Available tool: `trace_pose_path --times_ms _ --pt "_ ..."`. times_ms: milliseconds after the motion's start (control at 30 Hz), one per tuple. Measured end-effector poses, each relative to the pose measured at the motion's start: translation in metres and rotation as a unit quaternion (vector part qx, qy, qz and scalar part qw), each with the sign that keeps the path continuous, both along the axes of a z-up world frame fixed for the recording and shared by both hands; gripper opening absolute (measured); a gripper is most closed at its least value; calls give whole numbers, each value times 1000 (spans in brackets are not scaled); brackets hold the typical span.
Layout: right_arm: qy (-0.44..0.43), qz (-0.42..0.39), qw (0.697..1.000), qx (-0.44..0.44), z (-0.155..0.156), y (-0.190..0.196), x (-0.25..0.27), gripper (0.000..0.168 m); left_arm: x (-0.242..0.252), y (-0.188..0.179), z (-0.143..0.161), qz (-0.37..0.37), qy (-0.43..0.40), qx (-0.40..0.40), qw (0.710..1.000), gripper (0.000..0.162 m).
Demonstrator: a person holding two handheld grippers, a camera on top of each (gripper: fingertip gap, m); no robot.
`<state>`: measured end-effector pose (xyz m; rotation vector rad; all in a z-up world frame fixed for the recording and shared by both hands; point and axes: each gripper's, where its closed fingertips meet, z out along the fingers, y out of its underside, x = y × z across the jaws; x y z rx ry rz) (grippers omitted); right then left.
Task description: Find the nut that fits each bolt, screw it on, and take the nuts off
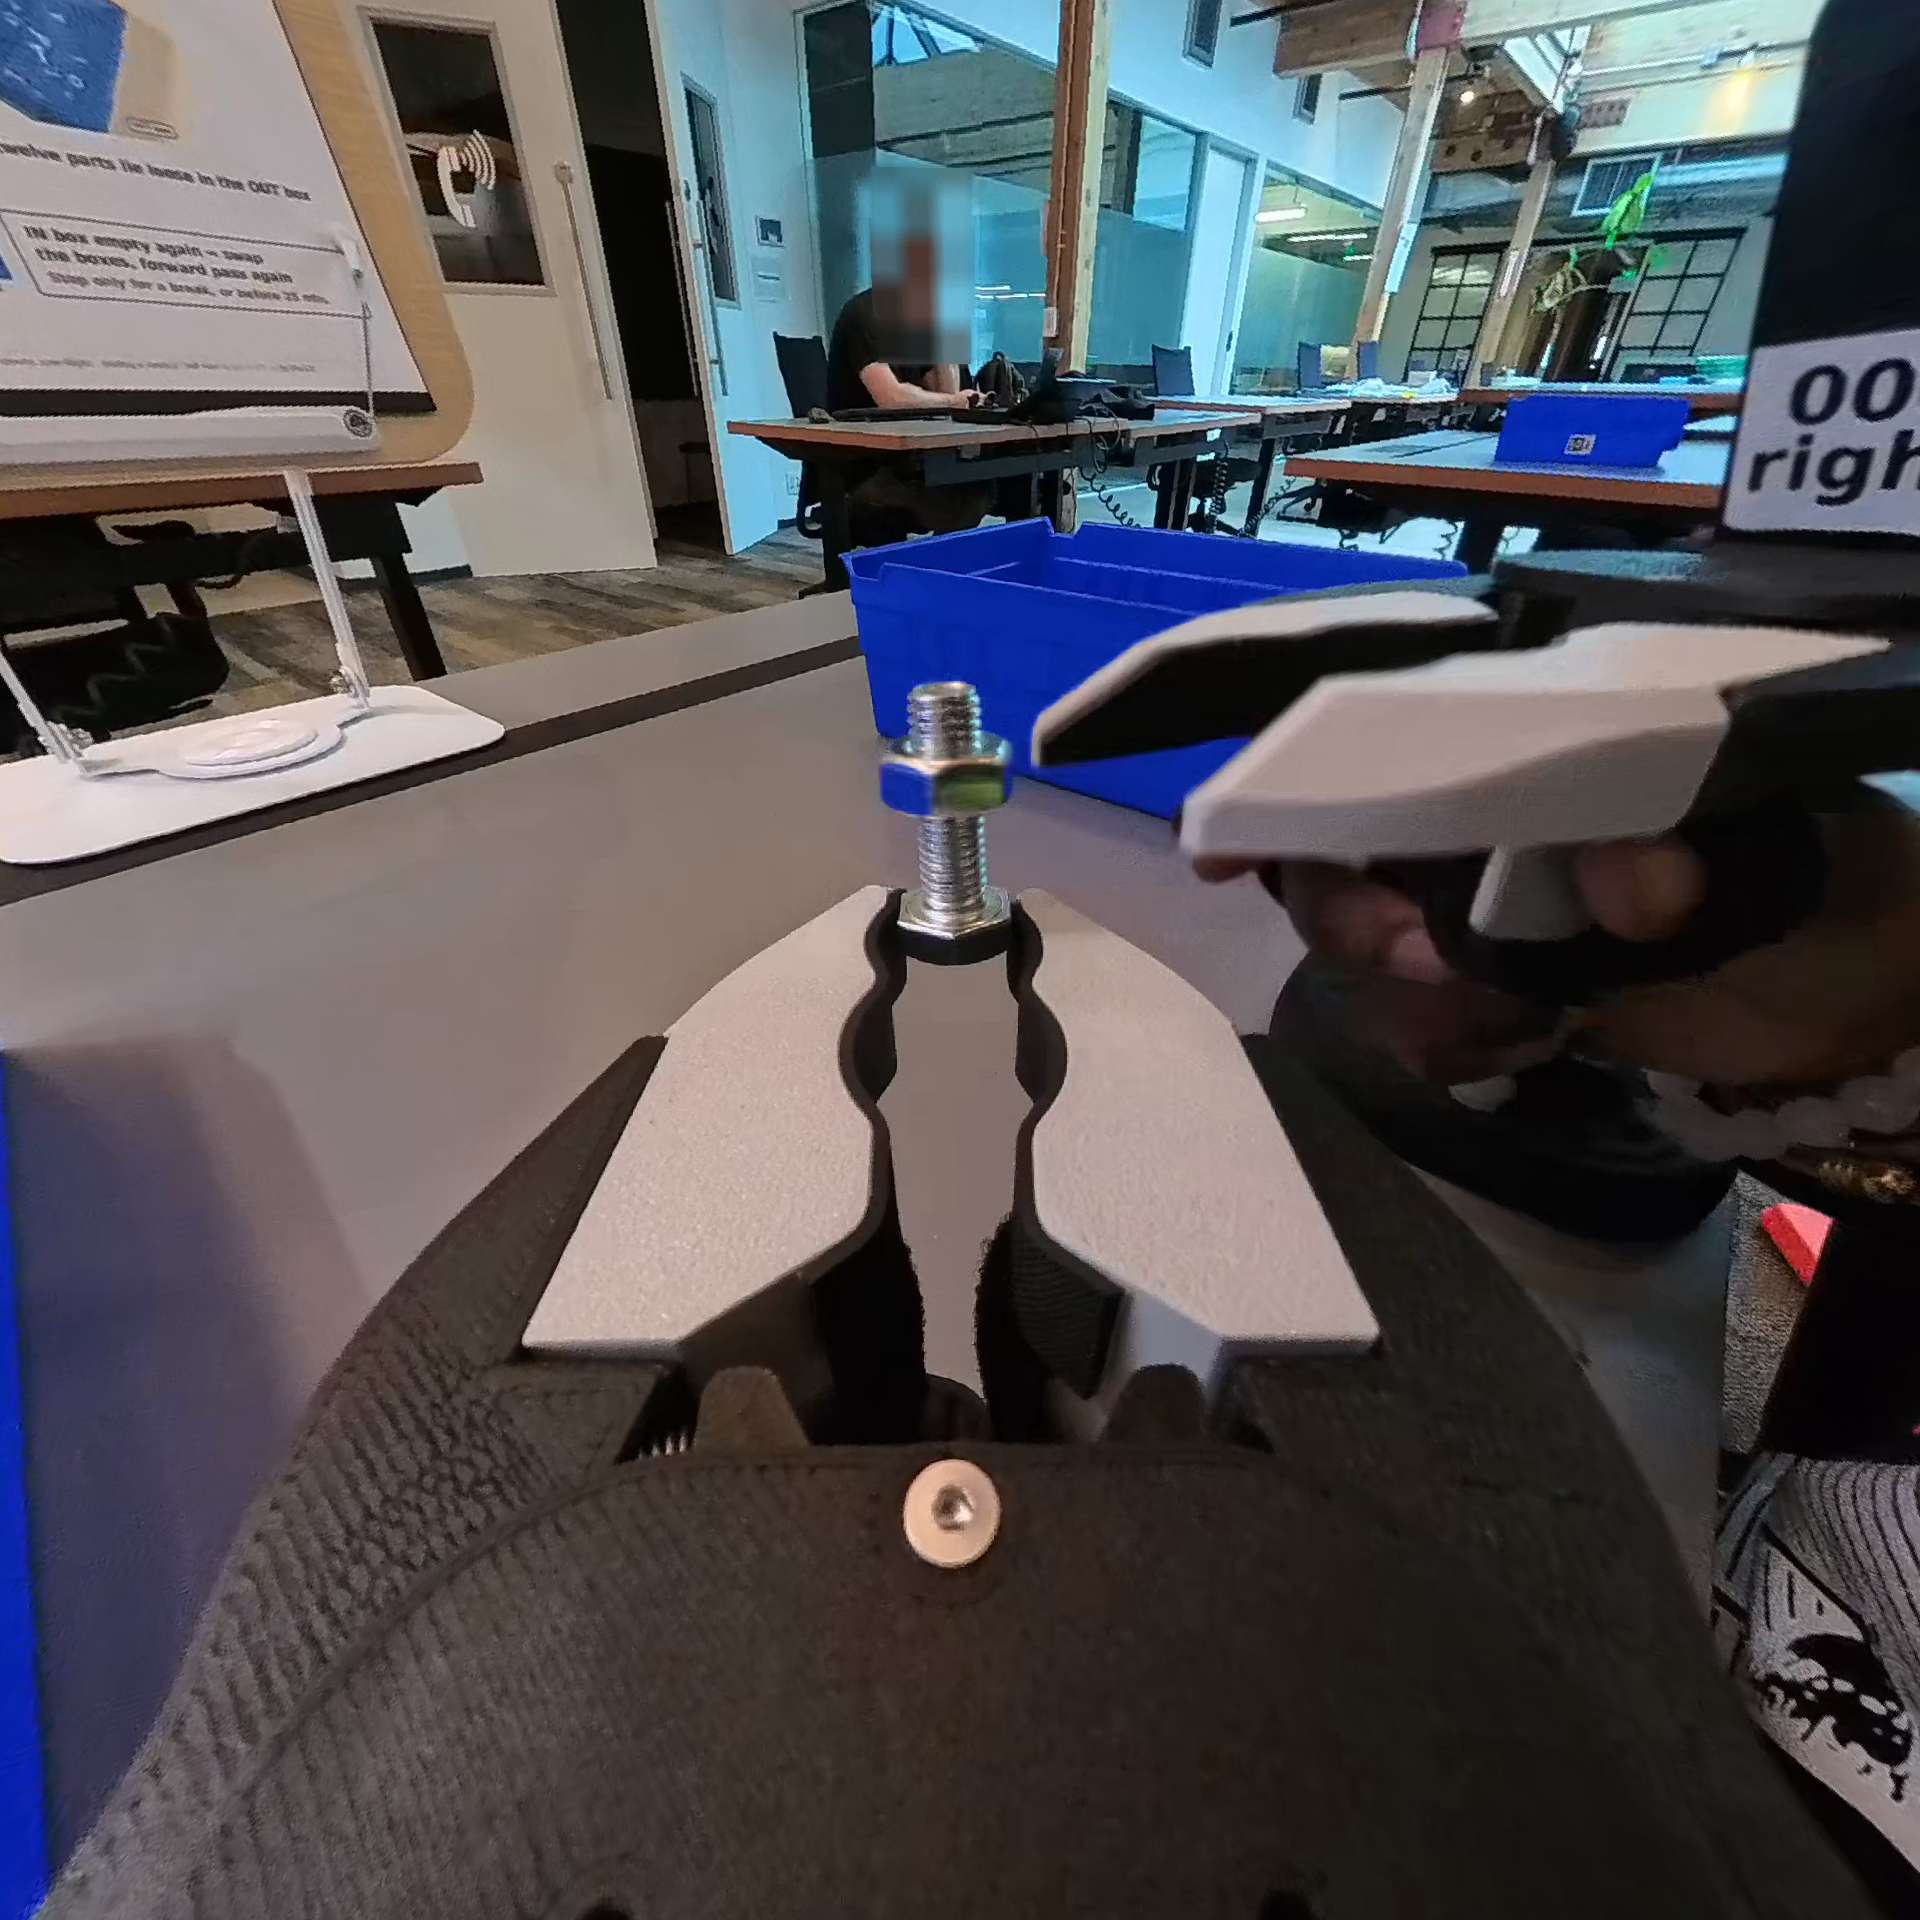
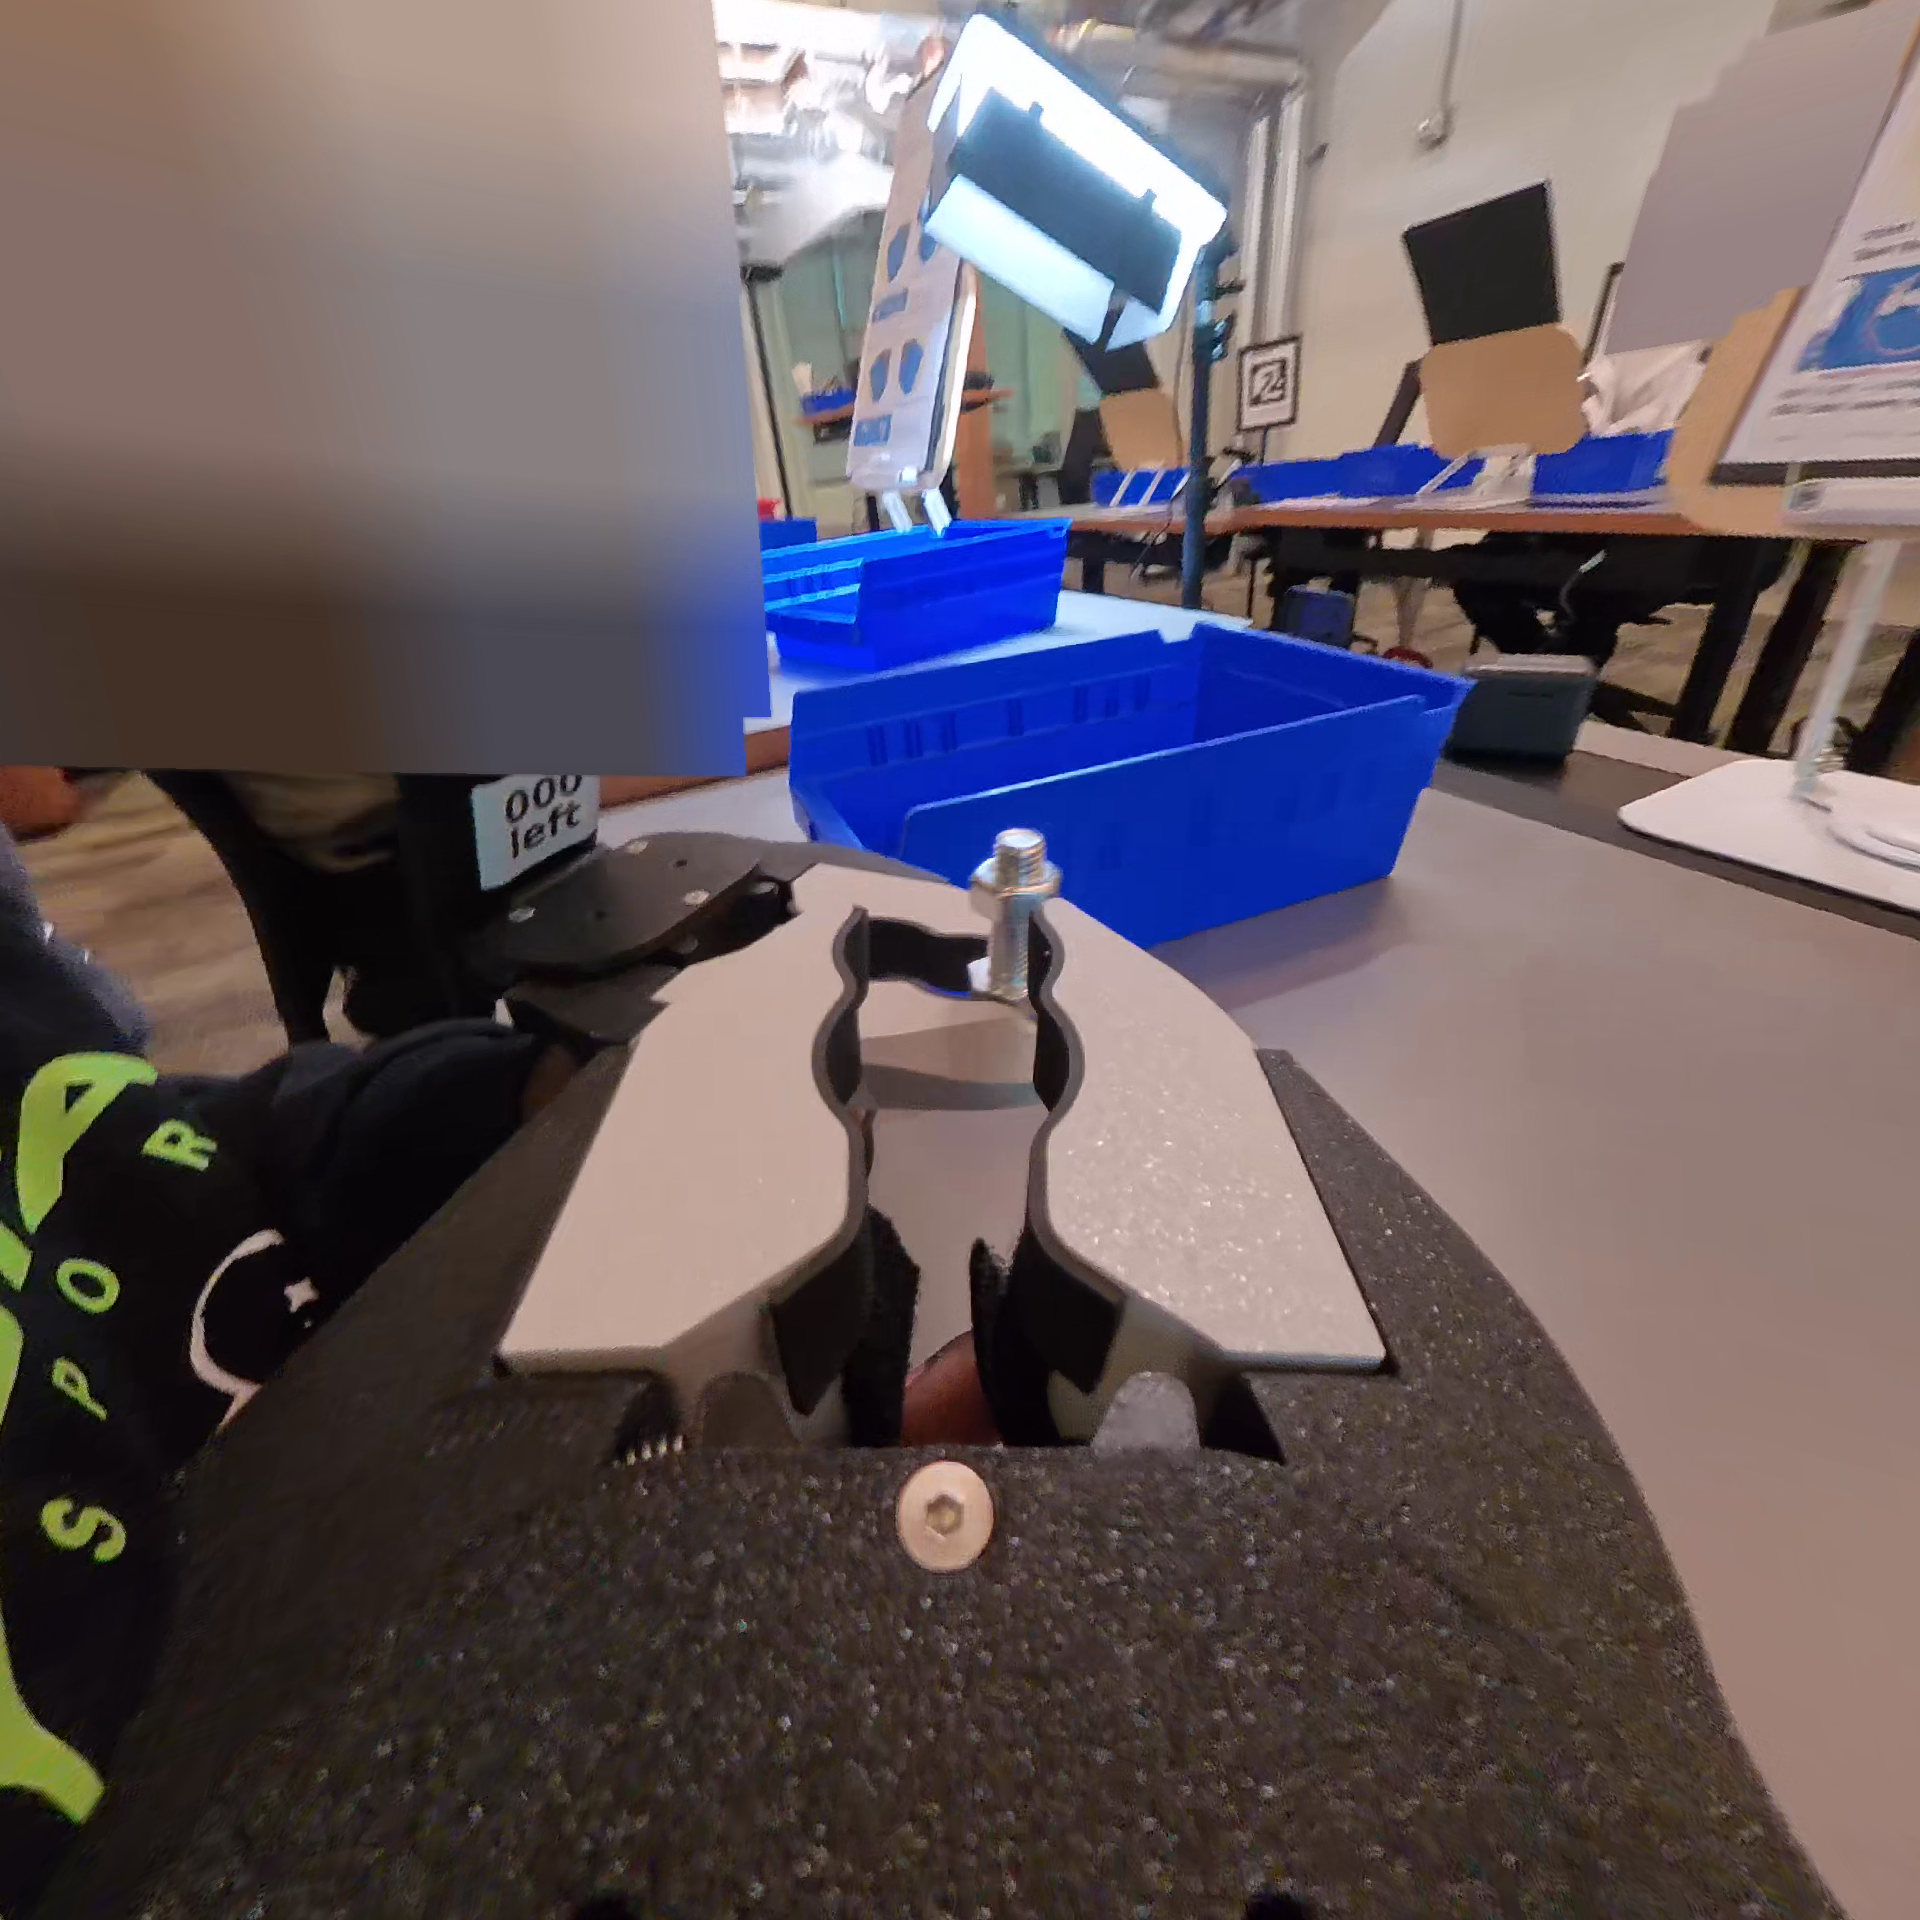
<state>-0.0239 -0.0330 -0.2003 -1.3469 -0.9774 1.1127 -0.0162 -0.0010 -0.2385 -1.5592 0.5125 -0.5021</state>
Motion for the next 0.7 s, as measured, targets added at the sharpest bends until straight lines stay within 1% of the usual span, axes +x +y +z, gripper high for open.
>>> trace_pose_path --times_ms 33,100,167,233,467,600,700 --pt "12 -7 1000 -4 3 3 3 30 0 0 0 0 1 1 1000 19" --pt "28 -11 999 -12 7 9 3 37 1 0 0 0 4 2 1000 19" --pt "22 -4 1000 -18 5 12 -4 45 1 0 0 -1 4 2 1000 19" --pt "11 8 1000 -18 3 14 -13 49 2 0 0 -3 5 2 1000 19" --pt "-34 41 998 -19 -5 13 -38 50 6 -2 -2 -10 23 7 1000 19" --pt "-44 46 998 -11 -6 9 -39 47 6 -2 -3 -10 26 5 1000 19" --pt "-40 36 998 -11 -6 8 -34 48 5 -1 -3 -6 22 5 1000 19"
